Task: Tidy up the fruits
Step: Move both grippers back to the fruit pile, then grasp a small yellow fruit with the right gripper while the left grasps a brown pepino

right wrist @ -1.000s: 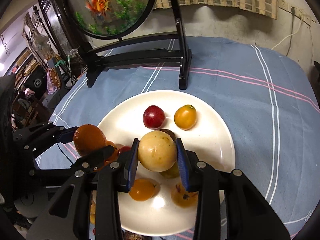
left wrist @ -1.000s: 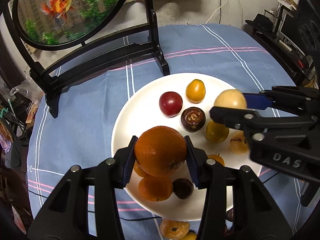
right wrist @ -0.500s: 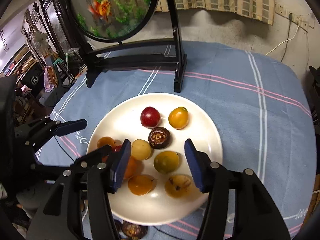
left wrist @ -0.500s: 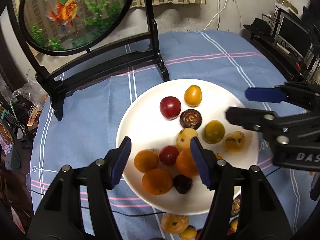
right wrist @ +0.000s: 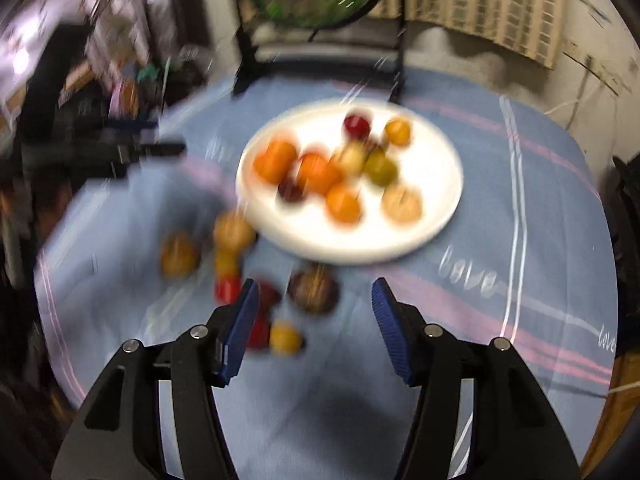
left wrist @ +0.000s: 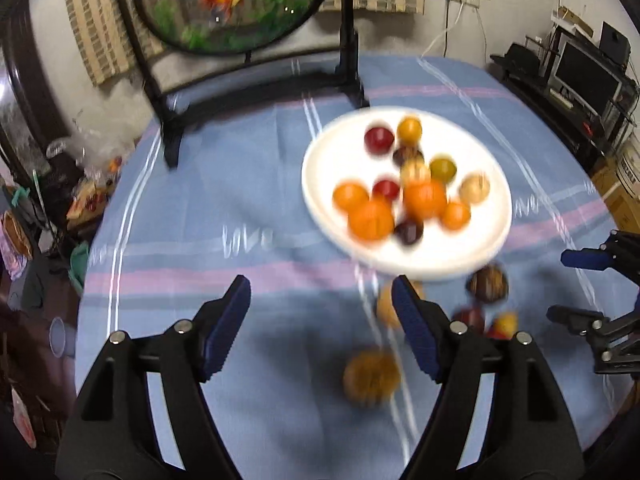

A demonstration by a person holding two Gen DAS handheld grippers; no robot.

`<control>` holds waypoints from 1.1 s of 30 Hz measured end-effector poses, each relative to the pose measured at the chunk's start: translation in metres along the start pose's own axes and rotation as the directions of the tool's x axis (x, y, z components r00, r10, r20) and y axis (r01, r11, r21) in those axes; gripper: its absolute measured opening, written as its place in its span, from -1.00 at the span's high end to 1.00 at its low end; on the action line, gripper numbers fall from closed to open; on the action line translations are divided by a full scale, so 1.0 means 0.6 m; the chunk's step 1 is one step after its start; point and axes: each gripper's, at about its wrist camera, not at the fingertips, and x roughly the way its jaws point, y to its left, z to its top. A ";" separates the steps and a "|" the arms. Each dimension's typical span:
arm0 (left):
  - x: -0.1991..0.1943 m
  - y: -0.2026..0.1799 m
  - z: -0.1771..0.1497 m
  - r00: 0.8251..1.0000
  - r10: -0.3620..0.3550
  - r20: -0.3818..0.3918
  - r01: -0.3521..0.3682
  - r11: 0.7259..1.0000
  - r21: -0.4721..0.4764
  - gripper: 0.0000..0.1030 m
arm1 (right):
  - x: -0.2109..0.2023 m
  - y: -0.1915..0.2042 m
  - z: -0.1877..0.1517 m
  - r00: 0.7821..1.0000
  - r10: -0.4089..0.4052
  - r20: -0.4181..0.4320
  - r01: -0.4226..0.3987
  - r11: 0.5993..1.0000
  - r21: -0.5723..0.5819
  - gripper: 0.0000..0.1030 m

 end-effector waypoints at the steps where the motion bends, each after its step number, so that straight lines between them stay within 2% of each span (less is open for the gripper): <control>1: -0.001 0.003 -0.022 1.000 -0.007 -0.021 0.007 1.000 -0.004 -0.45 | 0.007 0.009 -0.015 1.000 0.001 -0.021 -0.002 1.000 -0.016 -0.15; 2: 0.000 0.005 -0.038 0.999 -0.012 -0.035 0.011 1.000 -0.007 -0.45 | 0.017 0.019 -0.034 0.999 0.001 -0.052 -0.003 0.999 -0.040 -0.15; 6: 0.009 0.014 -0.101 0.993 -0.049 -0.108 0.042 0.997 -0.070 -0.45 | 0.042 0.028 -0.058 0.996 -0.005 -0.086 0.000 0.998 -0.062 -0.15; 8: 0.014 0.013 -0.121 0.989 -0.068 -0.128 0.056 0.994 -0.096 -0.45 | 0.056 0.024 -0.060 0.995 -0.008 -0.098 0.002 0.998 -0.056 -0.15; 11: 0.020 0.000 -0.133 0.988 -0.073 -0.137 0.061 0.994 -0.087 -0.45 | 0.071 0.026 -0.061 0.994 -0.004 -0.111 -0.003 0.998 -0.068 -0.15; 14: 0.023 -0.017 -0.137 0.986 -0.082 -0.146 0.071 0.995 -0.076 -0.45 | 0.087 0.036 -0.058 0.993 -0.013 -0.121 -0.001 0.993 -0.121 -0.14; 19: 0.024 -0.034 -0.135 0.984 -0.093 -0.150 0.085 0.994 -0.061 -0.47 | 0.106 0.041 -0.043 0.992 -0.021 -0.127 0.000 0.987 -0.159 0.03; 22: 0.030 -0.037 -0.132 0.983 -0.100 -0.155 0.091 0.994 -0.066 -0.48 | 0.117 0.036 -0.032 0.990 0.007 -0.139 -0.031 0.986 -0.166 0.30; 23: 0.033 -0.038 -0.131 0.982 -0.103 -0.157 0.093 0.993 -0.070 -0.48 | 0.117 0.035 -0.029 0.989 0.032 -0.145 -0.057 0.984 -0.167 0.54; 27: 0.045 -0.039 -0.121 0.981 -0.116 -0.158 0.104 0.991 -0.081 -0.48 | 0.106 0.036 -0.022 0.987 0.053 -0.150 -0.077 0.985 -0.156 0.54; 33: 0.080 -0.041 -0.103 0.979 -0.117 -0.167 0.106 0.992 -0.073 -0.47 | 0.069 0.000 -0.031 0.988 0.094 -0.119 -0.098 0.995 -0.021 0.54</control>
